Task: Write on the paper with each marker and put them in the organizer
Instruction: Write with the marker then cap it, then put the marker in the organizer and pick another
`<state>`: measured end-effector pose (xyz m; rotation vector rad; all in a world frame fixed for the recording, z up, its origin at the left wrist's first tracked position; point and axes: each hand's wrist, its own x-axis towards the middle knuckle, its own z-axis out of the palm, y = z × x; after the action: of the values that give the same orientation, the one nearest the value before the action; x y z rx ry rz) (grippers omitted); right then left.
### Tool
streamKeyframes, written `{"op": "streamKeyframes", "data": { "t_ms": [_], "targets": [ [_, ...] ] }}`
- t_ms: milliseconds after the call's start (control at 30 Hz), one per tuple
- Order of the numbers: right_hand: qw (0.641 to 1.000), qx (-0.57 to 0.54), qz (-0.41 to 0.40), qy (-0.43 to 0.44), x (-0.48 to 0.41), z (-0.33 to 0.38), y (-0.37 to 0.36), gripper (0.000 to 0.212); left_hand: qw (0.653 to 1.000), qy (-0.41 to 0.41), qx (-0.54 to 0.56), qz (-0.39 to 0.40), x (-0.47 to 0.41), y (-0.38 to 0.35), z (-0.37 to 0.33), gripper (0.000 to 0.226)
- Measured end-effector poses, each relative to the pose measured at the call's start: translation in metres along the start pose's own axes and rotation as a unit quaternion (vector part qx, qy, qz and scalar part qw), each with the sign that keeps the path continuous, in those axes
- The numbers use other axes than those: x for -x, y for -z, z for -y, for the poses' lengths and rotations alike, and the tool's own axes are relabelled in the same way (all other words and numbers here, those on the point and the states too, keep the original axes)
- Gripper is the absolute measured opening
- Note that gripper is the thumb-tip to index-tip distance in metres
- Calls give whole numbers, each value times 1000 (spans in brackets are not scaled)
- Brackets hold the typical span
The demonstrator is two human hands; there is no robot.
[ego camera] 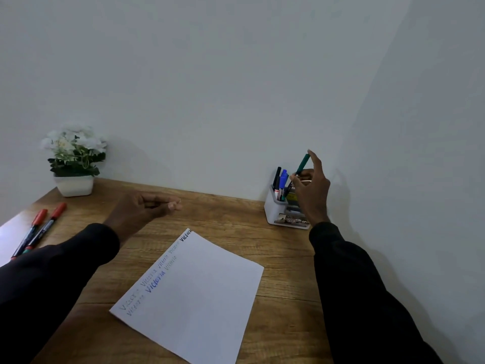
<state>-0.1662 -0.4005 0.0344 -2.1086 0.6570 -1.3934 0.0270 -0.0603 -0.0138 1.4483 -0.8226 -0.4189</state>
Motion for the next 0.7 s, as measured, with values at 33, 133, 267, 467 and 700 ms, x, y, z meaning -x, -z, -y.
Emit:
{"op": "streamKeyframes", "data": {
  "t_ms": [33,133,267,467,700],
  "targets": [
    [1000,11,7,5,1,-2,-1,72,1000,4,-1,3,1,2,1,24],
    [997,54,61,2,8,-11,-7,66,1000,16,2,2,3,4,4,22],
    [990,116,76,-5,17,-20,-13,50,1000,14,-6,-3,4,4,6,20],
    [985,148,88,-17,16,-20,-14,49,1000,19,-23,-3,5,5,7,19],
    [979,174,104,-26,19,-15,-13,60,1000,24,-20,3,8,12,6,19]
  ]
}}
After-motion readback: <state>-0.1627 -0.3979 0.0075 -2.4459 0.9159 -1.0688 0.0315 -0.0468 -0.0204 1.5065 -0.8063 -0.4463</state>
